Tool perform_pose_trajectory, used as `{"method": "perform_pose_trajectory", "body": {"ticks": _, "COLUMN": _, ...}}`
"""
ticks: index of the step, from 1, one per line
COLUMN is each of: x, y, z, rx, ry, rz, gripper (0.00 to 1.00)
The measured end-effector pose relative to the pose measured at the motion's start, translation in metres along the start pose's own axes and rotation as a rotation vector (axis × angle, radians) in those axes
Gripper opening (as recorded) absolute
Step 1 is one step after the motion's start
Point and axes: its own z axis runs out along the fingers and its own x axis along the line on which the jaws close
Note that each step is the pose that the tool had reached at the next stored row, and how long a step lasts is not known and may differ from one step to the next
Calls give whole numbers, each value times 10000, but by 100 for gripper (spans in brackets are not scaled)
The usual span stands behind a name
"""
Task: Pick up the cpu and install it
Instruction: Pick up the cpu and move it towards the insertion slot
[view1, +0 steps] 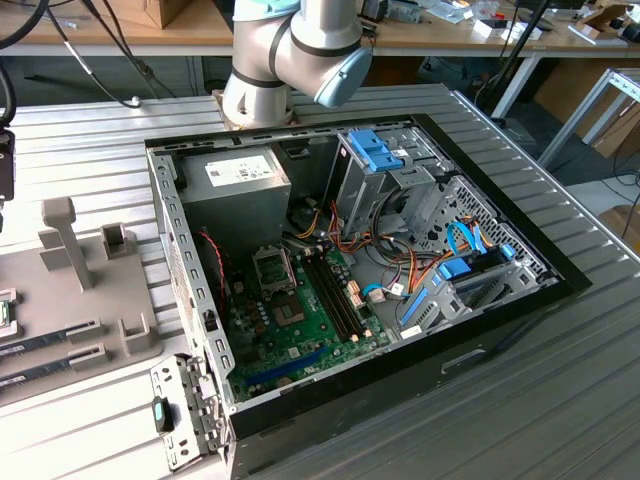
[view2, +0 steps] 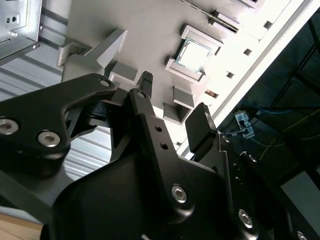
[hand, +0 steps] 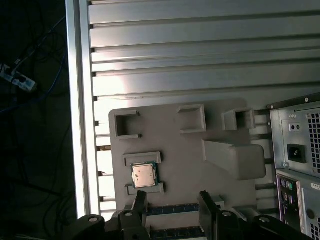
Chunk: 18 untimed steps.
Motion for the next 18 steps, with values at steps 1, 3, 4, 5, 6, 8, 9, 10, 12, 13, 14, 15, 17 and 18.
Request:
{"method": "perform_pose_trajectory", "body": {"ticks": 1, "x": 0, "y": 0, "z": 0, "rx": 0, "ry": 0, "rz": 0, "gripper": 54}}
{"method": "perform_pose_trajectory", "body": {"ticks": 3, "x": 0, "y": 0, "z": 0, "rx": 0, "ry": 0, "rz": 0, "gripper": 54}}
{"method": "perform_pose_trajectory", "body": {"ticks": 4, "x": 1, "y": 0, "z": 2, "rx": -1, "ry": -2, "rz": -1, "gripper": 54}}
{"method": "perform_pose_trajectory", "body": {"ticks": 5, "x": 10, "y": -2, "z": 13, "rx": -1, "ry": 1, "rz": -1, "gripper": 54}}
{"method": "perform_pose_trajectory", "body": {"ticks": 6, "x": 14, "y": -2, "z": 33, "rx": -1, "ry": 1, "rz": -1, "gripper": 54}}
{"method": "perform_pose_trajectory", "body": {"ticks": 8, "x": 18, "y": -4, "z": 55, "rx": -1, "ry": 0, "rz": 0, "gripper": 54}}
{"method": "perform_pose_trajectory", "body": {"ticks": 9, "x": 18, "y": -4, "z": 57, "rx": -1, "ry": 0, "rz": 0, "gripper": 54}}
{"method": "perform_pose_trajectory", "body": {"ticks": 10, "x": 18, "y": -4, "z": 59, "rx": -1, "ry": 0, "rz": 0, "gripper": 54}}
{"method": "perform_pose_trajectory", "body": {"ticks": 12, "x": 19, "y": -4, "z": 63, "rx": -1, "ry": 0, "rz": 0, "gripper": 54}}
{"method": "perform_pose_trajectory", "body": {"ticks": 13, "x": 19, "y": -4, "z": 64, "rx": -1, "ry": 0, "rz": 0, "gripper": 54}}
{"method": "perform_pose_trajectory", "body": {"ticks": 14, "x": 19, "y": -4, "z": 67, "rx": -2, "ry": 0, "rz": 0, "gripper": 54}}
{"method": "perform_pose_trajectory", "body": {"ticks": 15, "x": 19, "y": -4, "z": 68, "rx": -1, "ry": 0, "rz": 0, "gripper": 54}}
{"method": "perform_pose_trajectory", "body": {"ticks": 17, "x": 19, "y": -5, "z": 71, "rx": -1, "ry": 1, "rz": -1, "gripper": 54}}
{"method": "perform_pose_trajectory", "body": {"ticks": 18, "x": 19, "y": -5, "z": 74, "rx": -1, "ry": 1, "rz": 0, "gripper": 54}}
